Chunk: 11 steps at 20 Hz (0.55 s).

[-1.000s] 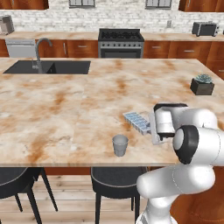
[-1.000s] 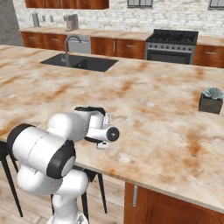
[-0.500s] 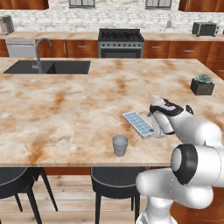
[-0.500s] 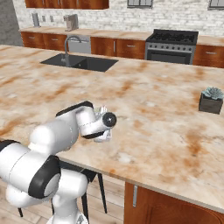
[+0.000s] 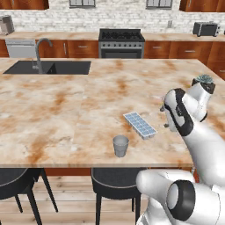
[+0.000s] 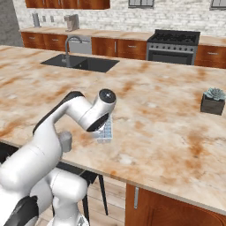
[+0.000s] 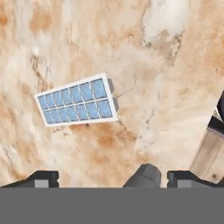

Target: Open the freezer door, pick up the ice cube tray from the freezer, and place it on the dining counter.

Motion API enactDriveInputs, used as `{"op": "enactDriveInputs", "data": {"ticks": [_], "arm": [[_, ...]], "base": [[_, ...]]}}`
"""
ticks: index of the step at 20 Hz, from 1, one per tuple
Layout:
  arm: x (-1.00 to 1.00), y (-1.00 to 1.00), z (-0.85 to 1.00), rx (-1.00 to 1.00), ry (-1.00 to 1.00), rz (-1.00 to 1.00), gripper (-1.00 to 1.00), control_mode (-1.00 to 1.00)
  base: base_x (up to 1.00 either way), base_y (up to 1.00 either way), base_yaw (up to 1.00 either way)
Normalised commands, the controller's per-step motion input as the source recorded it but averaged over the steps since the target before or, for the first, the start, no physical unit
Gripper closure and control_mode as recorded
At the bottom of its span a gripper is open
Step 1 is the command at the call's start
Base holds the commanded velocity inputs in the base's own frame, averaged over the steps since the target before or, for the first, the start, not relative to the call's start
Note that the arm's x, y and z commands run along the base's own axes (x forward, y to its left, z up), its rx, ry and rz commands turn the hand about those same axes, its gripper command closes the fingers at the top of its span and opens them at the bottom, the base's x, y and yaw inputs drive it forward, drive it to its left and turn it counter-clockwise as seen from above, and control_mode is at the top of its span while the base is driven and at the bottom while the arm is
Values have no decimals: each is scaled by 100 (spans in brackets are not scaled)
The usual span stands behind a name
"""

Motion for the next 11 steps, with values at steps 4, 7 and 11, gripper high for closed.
{"op": "enactDriveInputs", "data": {"ticks": [4,7,11], "arm": [[-100,-6,61,0,19,0,-100,-100],[-100,7,48,0,18,0,-100,-100],[-100,53,42,-8,22,-4,-100,-100]], "base": [[0,0,0],[0,0,0],[0,0,0]]}}
